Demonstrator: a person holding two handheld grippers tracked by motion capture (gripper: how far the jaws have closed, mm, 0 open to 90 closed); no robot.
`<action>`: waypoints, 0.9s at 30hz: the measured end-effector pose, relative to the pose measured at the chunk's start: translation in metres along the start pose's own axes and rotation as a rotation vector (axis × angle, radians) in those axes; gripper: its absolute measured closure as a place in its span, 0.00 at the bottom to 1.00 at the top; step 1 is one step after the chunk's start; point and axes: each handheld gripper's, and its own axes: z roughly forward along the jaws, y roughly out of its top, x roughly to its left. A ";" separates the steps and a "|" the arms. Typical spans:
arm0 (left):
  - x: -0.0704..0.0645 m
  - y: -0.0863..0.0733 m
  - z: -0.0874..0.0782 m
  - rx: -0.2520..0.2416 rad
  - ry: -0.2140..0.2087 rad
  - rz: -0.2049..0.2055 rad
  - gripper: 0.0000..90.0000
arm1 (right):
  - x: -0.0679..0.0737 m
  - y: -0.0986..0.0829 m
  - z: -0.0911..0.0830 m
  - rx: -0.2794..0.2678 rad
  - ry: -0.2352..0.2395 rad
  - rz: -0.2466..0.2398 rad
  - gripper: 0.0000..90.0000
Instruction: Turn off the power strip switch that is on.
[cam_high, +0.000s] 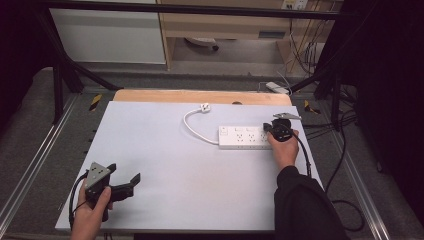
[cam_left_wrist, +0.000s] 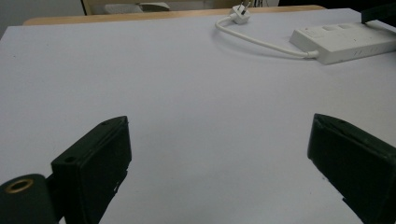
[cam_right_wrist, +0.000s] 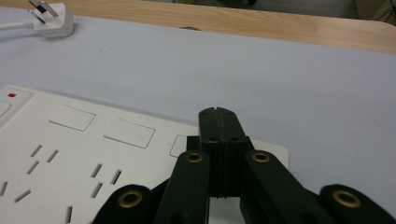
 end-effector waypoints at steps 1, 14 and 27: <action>0.000 0.000 0.000 0.000 0.001 -0.001 0.07 | 0.000 0.000 0.000 0.000 0.001 -0.003 1.00; -0.001 0.000 0.001 0.004 -0.003 0.001 0.07 | 0.000 -0.001 -0.001 -0.002 0.001 -0.007 1.00; -0.001 0.000 0.001 0.006 -0.004 0.002 0.07 | -0.001 -0.003 -0.001 -0.013 0.007 -0.010 1.00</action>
